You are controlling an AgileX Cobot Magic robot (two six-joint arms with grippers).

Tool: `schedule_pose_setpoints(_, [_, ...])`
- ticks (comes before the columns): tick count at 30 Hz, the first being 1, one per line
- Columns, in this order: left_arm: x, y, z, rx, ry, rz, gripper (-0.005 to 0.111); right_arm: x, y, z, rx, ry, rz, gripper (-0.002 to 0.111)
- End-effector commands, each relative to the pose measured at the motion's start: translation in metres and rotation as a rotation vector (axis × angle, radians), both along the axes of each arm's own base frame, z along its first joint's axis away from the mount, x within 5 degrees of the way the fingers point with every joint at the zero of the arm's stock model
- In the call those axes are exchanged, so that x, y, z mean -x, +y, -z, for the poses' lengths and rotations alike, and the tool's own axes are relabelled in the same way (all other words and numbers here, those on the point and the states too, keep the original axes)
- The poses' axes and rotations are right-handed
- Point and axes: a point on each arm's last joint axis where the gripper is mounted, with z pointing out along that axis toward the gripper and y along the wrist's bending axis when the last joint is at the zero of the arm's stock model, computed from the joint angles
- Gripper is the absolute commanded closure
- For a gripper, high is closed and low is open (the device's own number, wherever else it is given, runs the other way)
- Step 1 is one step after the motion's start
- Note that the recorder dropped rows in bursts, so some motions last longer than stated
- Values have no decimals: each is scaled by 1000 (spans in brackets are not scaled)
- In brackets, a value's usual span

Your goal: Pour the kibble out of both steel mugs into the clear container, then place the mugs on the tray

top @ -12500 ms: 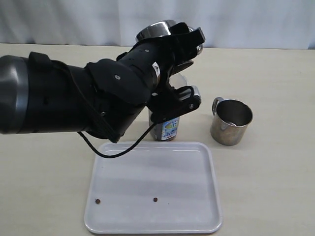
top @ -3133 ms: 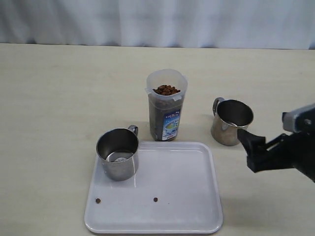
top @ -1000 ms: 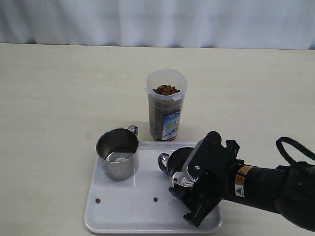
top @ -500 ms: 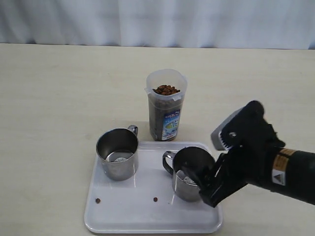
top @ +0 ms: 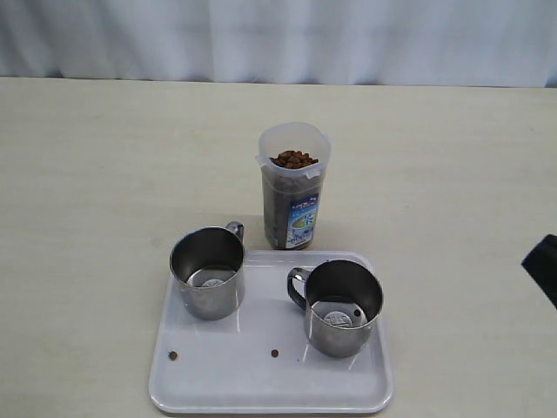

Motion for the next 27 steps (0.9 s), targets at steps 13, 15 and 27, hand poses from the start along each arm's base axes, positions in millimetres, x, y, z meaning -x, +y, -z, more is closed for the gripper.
schedule_pose_setpoints(13, [0, -1, -1, 4, -14, 10, 107, -1, -19, 1, -40, -74, 260, 104])
schedule_pose_setpoints(15, [0, -1, -1, 4, -14, 10, 107, -6, -32, 1, -30, -77, 521, 104])
schedule_pose_setpoints(27, [0, -1, -1, 4, -14, 10, 107, -9, -47, 25, 24, 95, 802, 104])
